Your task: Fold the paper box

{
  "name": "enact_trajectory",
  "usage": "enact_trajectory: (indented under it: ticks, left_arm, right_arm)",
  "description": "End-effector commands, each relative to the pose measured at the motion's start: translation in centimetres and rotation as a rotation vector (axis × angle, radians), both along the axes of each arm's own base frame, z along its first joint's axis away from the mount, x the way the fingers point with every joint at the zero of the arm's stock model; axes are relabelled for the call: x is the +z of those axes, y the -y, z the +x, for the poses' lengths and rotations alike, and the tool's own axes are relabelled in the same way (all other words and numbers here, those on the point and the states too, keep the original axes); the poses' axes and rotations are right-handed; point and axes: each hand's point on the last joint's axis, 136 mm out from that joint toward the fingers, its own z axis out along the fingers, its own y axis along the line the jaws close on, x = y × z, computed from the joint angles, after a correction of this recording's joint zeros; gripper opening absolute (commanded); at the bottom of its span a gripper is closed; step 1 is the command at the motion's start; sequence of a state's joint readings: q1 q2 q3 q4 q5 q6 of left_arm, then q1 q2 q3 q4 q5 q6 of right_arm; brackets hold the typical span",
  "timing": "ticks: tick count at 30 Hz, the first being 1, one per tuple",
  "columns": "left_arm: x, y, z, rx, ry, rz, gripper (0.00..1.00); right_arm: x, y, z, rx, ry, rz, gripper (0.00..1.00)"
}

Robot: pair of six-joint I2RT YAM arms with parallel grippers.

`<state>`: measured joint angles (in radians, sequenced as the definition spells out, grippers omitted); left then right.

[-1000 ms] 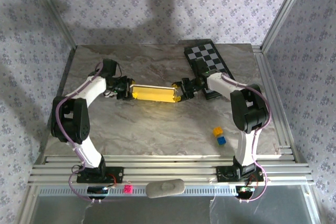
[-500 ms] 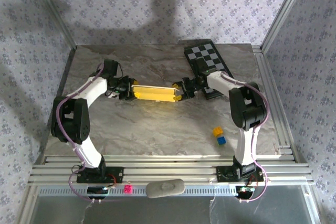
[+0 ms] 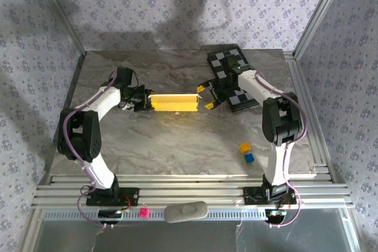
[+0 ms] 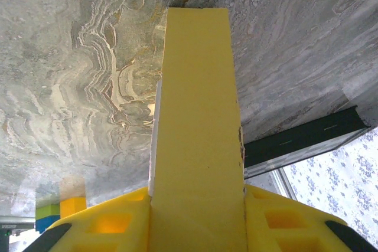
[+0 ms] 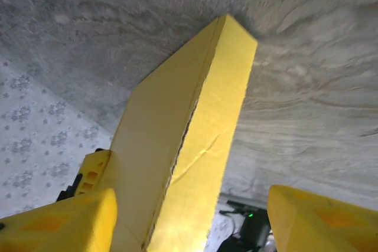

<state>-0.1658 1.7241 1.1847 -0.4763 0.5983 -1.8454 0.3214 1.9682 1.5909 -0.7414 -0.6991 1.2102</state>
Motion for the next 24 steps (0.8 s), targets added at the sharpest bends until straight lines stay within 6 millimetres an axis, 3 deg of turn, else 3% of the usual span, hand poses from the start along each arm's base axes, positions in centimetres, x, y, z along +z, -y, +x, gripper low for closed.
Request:
enact_trajectory:
  ticks: [1,4,7,10,16,24]
  left_arm:
    - [0.4,0.1,-0.3,-0.002,-0.009,-0.004,0.28]
    - [0.4,0.0,-0.3,-0.004,-0.013,0.000,0.28]
    - [0.5,0.0,-0.3,-0.009,-0.014,0.005,0.28]
    - [0.5,-0.1,-0.3,-0.013,-0.018,0.009,0.28]
    - [0.4,-0.1,-0.2,-0.018,-0.023,0.016,0.28]
    - [0.6,-0.2,0.1,-0.017,-0.022,0.018,0.28]
  right_arm:
    - [3.6,4.0,-0.4,0.133,0.257,-0.181,0.66]
    - [6.8,4.9,0.3,0.299,0.591,-0.286,0.55]
    - [9.0,4.0,-0.6,0.503,0.890,-0.299,0.45]
    - [10.0,2.8,-1.4,0.663,1.107,-0.301,0.36]
    - [7.3,0.8,-3.4,1.098,1.088,-0.393,0.37]
    - [5.5,-0.5,-3.0,1.166,1.028,-0.450,0.37]
